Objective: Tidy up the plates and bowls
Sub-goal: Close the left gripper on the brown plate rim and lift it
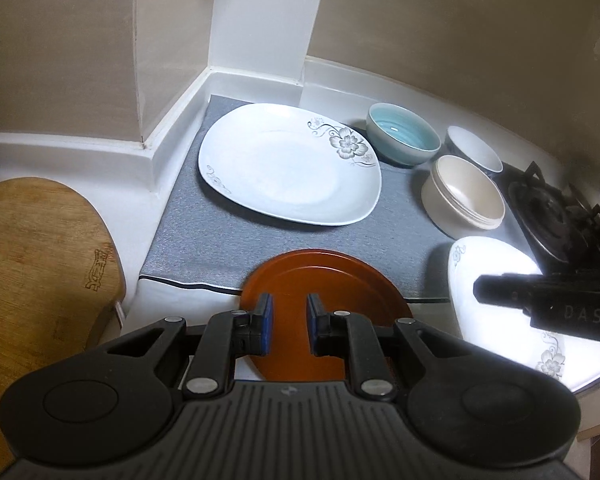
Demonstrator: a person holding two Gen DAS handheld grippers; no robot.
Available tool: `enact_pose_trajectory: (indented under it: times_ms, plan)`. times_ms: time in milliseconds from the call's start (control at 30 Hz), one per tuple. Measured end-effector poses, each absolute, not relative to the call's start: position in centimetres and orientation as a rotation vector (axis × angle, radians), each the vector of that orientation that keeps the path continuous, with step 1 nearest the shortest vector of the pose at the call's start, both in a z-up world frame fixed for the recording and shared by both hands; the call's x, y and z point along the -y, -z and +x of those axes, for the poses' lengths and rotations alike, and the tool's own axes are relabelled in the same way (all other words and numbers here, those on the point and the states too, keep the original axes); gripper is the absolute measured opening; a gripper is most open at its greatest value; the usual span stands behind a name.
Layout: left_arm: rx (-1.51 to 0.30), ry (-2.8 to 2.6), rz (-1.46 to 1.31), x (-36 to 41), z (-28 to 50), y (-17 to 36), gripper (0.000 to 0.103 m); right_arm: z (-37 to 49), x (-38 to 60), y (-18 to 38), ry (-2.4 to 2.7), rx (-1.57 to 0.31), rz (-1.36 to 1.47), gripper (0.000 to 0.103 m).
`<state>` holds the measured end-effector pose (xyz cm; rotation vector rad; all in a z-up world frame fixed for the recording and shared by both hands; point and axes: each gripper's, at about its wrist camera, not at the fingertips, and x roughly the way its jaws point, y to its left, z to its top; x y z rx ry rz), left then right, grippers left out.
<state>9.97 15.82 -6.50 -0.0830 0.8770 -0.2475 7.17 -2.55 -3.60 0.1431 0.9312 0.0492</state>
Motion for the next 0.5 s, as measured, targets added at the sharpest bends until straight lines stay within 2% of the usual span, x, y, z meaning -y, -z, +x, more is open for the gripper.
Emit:
enact_pose_trajectory:
  times_ms: [233, 367, 500]
  plan:
    - [-0.911, 0.223, -0.127, -17.4, 11.1, 8.1, 0.02, 8.5, 0.8, 3.7, -0.07, -0.925, 0.093, 0.028]
    - [-0.92, 0.221, -0.119, -17.7, 11.5, 9.0, 0.03, 9.8, 0.1, 5.0, -0.075, -0.968, 0.101, 0.028]
    - [-0.937, 0.236, -0.112, -17.8, 12.2, 10.0, 0.03, 10.9, -0.3, 6.6, -0.057, -1.01, 0.1, 0.028]
